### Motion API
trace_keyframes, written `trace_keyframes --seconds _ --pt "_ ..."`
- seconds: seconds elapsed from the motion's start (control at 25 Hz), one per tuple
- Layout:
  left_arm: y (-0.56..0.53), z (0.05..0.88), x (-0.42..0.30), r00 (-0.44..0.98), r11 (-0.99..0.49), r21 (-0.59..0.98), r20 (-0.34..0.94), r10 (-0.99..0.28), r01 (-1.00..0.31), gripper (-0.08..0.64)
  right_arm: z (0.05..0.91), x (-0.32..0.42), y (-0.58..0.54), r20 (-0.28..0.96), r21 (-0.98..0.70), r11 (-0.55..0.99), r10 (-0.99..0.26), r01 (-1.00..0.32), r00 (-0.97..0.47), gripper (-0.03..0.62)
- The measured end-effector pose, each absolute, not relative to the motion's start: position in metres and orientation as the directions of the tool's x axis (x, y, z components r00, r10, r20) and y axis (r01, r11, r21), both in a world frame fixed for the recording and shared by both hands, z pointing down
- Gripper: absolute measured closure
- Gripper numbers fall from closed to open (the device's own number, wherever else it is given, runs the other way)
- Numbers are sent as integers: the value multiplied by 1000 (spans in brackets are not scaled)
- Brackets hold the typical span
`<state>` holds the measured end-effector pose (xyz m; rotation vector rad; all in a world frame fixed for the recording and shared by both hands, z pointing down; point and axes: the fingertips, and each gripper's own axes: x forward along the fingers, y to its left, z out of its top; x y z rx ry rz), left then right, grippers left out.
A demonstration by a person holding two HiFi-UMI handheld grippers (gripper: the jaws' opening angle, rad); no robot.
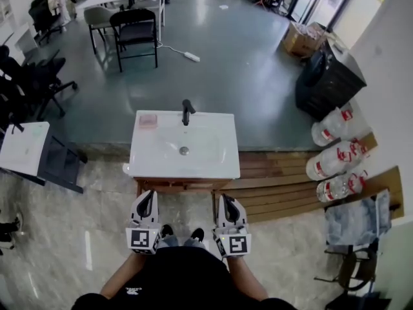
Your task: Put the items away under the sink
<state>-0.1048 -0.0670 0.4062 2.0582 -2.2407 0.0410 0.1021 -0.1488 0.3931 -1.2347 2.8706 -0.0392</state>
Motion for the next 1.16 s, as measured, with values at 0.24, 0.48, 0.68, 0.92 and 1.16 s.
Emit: trace_keyframes --seconds 0.24,0.48,0.68,0.92,1.16 --pt "-53 385 -103 -64 68 50 70 -995 -996 554 382 124 -148 -35 -17 667 -745 -745 -666 581" --pt "-56 372 -114 -77 78 27 31 -997 -997 554 369 127 -148 -69 -13 656 -753 -755 -654 581" --pt "-55 370 -116 -70 71 7 47 -996 -997 554 368 128 -148 -72 -23 645 -763 -764 -642 581" --pt "-52 379 -116 -60 61 15 51 -997 -998 554 369 128 -146 -75 -21 643 -765 -766 -640 581" --pt "-49 383 -114 -73 73 2 83 -994 -997 554 364 129 -145 -80 -40 646 -763 -762 -642 581"
